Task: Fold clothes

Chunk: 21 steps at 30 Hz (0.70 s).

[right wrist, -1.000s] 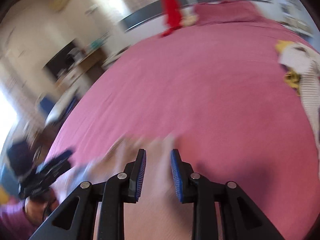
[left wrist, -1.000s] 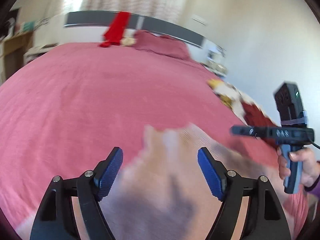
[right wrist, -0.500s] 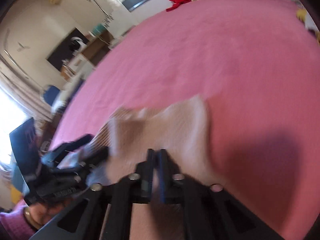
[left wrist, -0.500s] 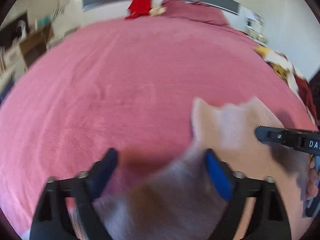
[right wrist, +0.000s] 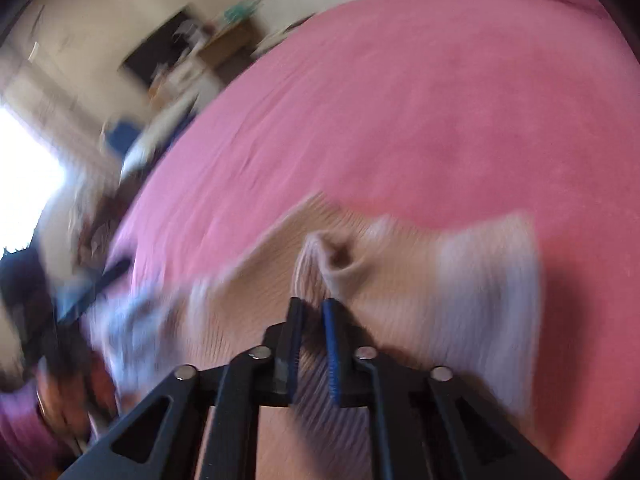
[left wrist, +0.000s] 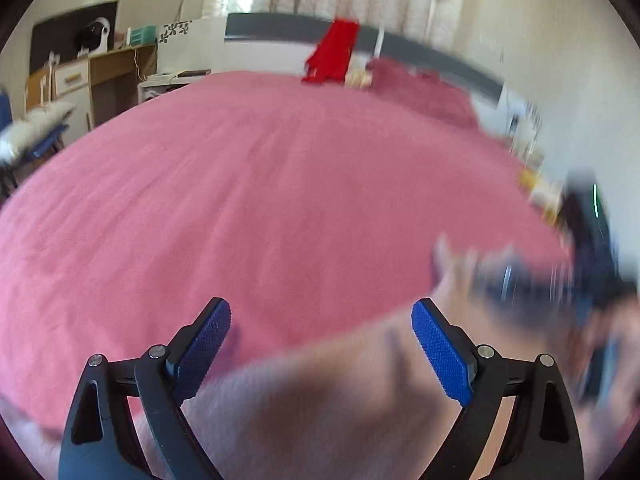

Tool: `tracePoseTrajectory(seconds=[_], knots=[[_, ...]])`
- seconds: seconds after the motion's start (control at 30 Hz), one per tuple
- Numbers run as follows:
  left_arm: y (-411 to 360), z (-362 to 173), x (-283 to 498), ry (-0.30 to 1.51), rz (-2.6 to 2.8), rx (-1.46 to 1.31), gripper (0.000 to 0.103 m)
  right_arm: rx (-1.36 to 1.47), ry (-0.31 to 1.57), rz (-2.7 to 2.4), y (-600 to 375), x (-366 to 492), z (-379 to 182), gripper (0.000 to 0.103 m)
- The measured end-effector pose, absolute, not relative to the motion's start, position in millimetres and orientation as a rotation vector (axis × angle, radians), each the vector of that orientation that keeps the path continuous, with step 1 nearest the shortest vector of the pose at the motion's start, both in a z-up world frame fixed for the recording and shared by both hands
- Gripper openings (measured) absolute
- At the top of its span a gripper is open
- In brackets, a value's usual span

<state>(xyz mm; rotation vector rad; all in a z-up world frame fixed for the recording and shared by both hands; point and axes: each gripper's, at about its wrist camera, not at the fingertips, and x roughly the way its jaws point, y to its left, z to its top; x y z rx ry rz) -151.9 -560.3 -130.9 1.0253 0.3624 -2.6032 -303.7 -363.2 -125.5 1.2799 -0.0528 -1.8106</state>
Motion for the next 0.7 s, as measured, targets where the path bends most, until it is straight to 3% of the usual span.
tracePoseTrajectory(seconds=[0.07, 0.1, 0.13, 0.23, 0.5, 0.7], knots=[[-566.1, -146.0, -141.7, 0.376, -2.526, 1.078, 0.094, 1.302, -0.108, -1.922, -355.4, -315.8, -115.1, 0.008], [-570.0, -146.6, -130.5, 0.409, -2.524, 1.063, 0.094, 1.297, -0.135, -1.948, -351.3, -316.9, -106.5, 0.019], [-572.9, -143.6, -118.0, 0.431, -2.533, 1.029, 0.094, 1.27, -0.162, -1.92, -347.4, -311.2, -95.8, 0.022], [-578.5, -135.7, -81.2, 0.477, -2.538, 0.979, 0.094, 1.201, -0.157, -1.786, -339.6, -272.1, -75.8, 0.022], [-605.1, -111.1, 46.6, 0.764, -2.475, 0.786, 0.094, 1.235, 0.257, -1.676, -331.7, -145.7, -92.7, 0.024], [-680.5, -138.2, 153.5, 1.075, -2.14, 0.617, 0.094, 1.151, 0.779, -1.639, -357.6, -59.7, -101.5, 0.027]])
